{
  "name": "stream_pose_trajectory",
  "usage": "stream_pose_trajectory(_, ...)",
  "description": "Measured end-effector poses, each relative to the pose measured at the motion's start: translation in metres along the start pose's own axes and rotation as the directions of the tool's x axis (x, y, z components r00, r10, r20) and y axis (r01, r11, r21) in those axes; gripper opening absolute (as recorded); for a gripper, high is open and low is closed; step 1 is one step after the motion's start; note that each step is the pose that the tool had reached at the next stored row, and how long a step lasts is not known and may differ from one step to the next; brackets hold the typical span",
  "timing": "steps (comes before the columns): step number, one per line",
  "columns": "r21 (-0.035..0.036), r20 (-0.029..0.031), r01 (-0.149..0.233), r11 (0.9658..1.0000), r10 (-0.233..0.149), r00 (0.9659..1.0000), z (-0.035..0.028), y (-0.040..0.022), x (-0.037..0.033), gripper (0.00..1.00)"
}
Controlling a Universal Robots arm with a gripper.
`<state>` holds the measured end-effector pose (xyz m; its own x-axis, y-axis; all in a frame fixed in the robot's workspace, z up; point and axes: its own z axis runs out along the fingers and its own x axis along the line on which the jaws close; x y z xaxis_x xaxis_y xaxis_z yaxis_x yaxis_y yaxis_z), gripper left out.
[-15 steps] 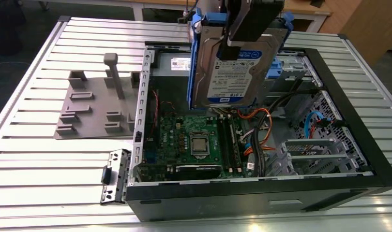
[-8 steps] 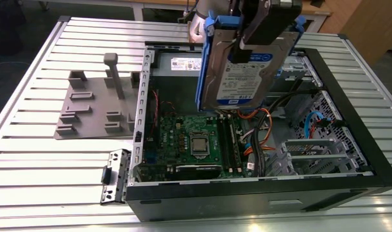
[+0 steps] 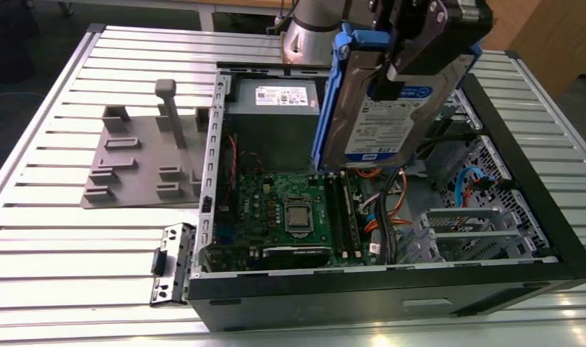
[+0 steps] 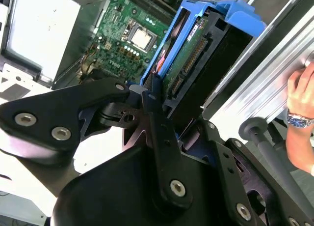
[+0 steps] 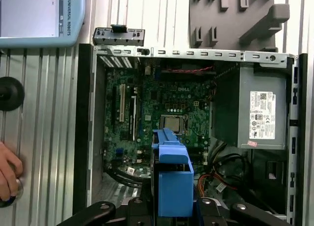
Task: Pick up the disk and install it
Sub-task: 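Pick up the disk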
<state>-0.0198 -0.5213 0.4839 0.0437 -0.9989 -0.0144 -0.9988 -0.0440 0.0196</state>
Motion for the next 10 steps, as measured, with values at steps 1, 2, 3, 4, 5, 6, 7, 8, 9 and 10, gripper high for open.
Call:
stream_pose_trajectory(1, -0.0004, 0.0002, 0.000, 1.0000, 0.000, 1.0000, 0.0001, -0.0026, 0.0011, 0.36)
stream_pose_trajectory(2, -0.0006, 0.0005, 0.000, 1.0000, 0.000, 1.0000, 0.0003, -0.0049, 0.0022, 0.36)
stream_pose_trajectory(3, -0.0009, 0.0010, 0.000, 1.0000, 0.000, 1.0000, 0.0005, -0.0071, 0.0032, 0.36)
stream_pose_trajectory(4, -0.0010, 0.0030, 0.000, 1.0000, 0.000, 1.0000, 0.0007, -0.0091, 0.0041, 0.36)
stream_pose_trajectory(5, -0.0008, 0.0070, 0.000, 1.0000, 0.000, 1.0000, 0.0010, -0.0107, 0.0050, 0.36)
stream_pose_trajectory(6, -0.0006, 0.0117, 0.000, 1.0000, 0.000, 0.9999, 0.0014, -0.0120, 0.0060, 0.36)
stream_pose_trajectory(7, -0.0003, 0.0172, 0.000, 1.0000, 0.000, 0.9999, 0.0017, -0.0131, 0.0071, 0.36)
stream_pose_trajectory(8, -0.0001, 0.0218, 0.000, 1.0000, 0.000, 0.9998, 0.0020, -0.0140, 0.0082, 0.36)
stream_pose_trajectory(9, 0.0001, 0.0254, 0.000, 1.0000, 0.000, 0.9997, 0.0022, -0.0146, 0.0094, 0.36)
stream_pose_trajectory(10, 0.0002, 0.0264, -0.001, 1.0000, 0.001, 0.9997, 0.0024, -0.0147, 0.0108, 0.36)
